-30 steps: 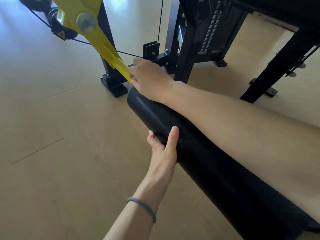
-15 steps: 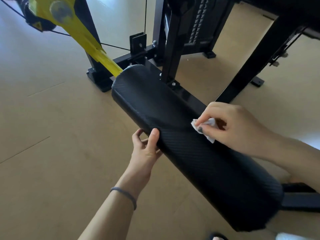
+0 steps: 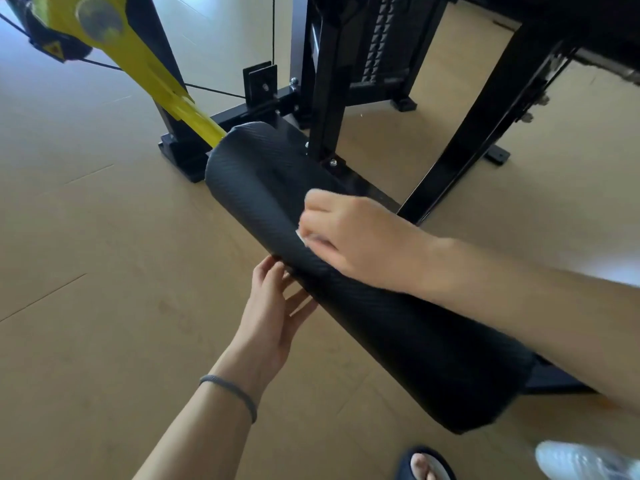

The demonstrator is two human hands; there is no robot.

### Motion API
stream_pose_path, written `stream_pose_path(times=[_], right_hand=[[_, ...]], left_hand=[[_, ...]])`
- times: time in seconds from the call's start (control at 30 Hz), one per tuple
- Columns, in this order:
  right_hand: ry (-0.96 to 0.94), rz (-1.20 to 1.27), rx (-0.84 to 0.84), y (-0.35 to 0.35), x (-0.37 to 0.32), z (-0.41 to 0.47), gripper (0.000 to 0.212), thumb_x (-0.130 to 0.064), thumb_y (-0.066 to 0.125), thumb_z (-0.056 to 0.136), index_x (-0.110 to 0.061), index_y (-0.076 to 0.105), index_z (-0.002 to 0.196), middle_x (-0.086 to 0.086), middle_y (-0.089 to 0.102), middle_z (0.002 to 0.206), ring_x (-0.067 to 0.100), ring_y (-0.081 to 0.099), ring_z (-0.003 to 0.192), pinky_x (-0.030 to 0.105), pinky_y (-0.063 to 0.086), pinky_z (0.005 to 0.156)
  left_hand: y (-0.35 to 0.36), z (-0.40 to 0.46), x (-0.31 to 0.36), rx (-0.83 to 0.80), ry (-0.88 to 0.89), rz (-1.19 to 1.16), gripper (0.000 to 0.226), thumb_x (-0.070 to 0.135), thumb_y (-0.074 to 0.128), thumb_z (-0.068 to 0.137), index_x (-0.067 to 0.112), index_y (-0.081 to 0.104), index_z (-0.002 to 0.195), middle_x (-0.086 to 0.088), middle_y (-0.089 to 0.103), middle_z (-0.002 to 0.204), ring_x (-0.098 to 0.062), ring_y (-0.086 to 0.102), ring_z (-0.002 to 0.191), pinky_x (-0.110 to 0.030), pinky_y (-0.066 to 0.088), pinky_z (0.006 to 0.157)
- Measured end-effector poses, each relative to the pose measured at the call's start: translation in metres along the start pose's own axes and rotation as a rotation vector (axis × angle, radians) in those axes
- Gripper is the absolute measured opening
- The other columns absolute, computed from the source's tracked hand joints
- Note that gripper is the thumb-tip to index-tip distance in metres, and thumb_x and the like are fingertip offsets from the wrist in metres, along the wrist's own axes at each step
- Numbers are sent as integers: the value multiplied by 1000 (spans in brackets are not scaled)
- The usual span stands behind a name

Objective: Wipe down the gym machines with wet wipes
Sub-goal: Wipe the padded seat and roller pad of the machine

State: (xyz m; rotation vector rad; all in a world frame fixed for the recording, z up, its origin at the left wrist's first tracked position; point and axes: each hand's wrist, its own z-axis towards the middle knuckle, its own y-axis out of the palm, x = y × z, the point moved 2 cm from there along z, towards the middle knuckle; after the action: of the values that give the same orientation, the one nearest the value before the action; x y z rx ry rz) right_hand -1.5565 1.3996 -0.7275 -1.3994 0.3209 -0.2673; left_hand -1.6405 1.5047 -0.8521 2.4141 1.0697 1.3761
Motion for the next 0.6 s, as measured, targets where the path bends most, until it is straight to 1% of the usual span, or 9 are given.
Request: stream_pose_path(times=[0.07,0.1,0.2,0.3,0.33,0.37,0.47,0.53,0.6], right_hand=[[-149,-198,-227,-1,-21,-61,19,-10,48,103,-10,66,98,2,54,94,18,48,80,33,48,74],[-164,-228,-284,-1,-27,-85,18,-8,49,101,-12,66,98,1,53,93,17,47,78,32,47,73],[-190,-184,-231,-1,-33,-110,13,-4,60,92,-14,66,88,0,52,87,15,46,70,30,47,65],[-222,-261,-138,-1,-13,-65,12,-7,57,96,-11,68,93,5,57,89,22,52,75,34,48,71],[-151,-215,-86,0,-2,-39,13,-8,56,97,-9,68,92,8,59,89,24,54,77,37,50,71],[-10,-97,-8,-2,10,-13,14,-10,56,97,-7,69,91,8,59,89,24,56,76,38,50,70],[390,260,196,-8,39,30,14,-22,62,96,-12,73,93,-3,60,91,10,56,78,25,46,69],[528,375,201,-7,47,15,14,-27,64,95,-17,73,93,-8,62,91,4,56,81,15,41,68],[608,406,177,-10,48,-24,12,-29,65,94,-20,72,89,-9,66,90,4,60,82,15,44,70]], left_hand=[[3,1,2,-14,-19,-41,43,48,47,104,28,52,142,-10,65,132,-30,72,107,-49,58,96],[4,1,2,-20,-27,-52,51,54,49,101,26,51,144,-11,64,134,-31,70,110,-50,56,98],[12,-1,3,-41,-24,-1,65,68,50,94,26,50,145,-7,62,137,-31,67,116,-50,54,101],[16,-2,1,-55,-14,31,62,65,53,94,26,50,142,-5,66,133,-27,71,110,-44,58,95],[15,-1,1,-49,-5,34,60,63,53,95,26,50,142,-5,66,133,-26,71,109,-43,58,94],[14,0,0,-44,1,38,59,63,53,95,27,49,142,-4,63,136,-26,70,111,-44,58,96],[11,3,0,-39,-1,44,59,63,51,96,31,46,145,-1,57,143,-27,66,118,-46,55,101],[9,4,-1,-42,-11,35,59,63,50,97,31,45,146,-1,56,144,-28,65,120,-46,54,102],[10,5,-2,-37,-19,23,59,62,48,98,31,42,148,-2,54,145,-30,62,122,-48,53,103]])
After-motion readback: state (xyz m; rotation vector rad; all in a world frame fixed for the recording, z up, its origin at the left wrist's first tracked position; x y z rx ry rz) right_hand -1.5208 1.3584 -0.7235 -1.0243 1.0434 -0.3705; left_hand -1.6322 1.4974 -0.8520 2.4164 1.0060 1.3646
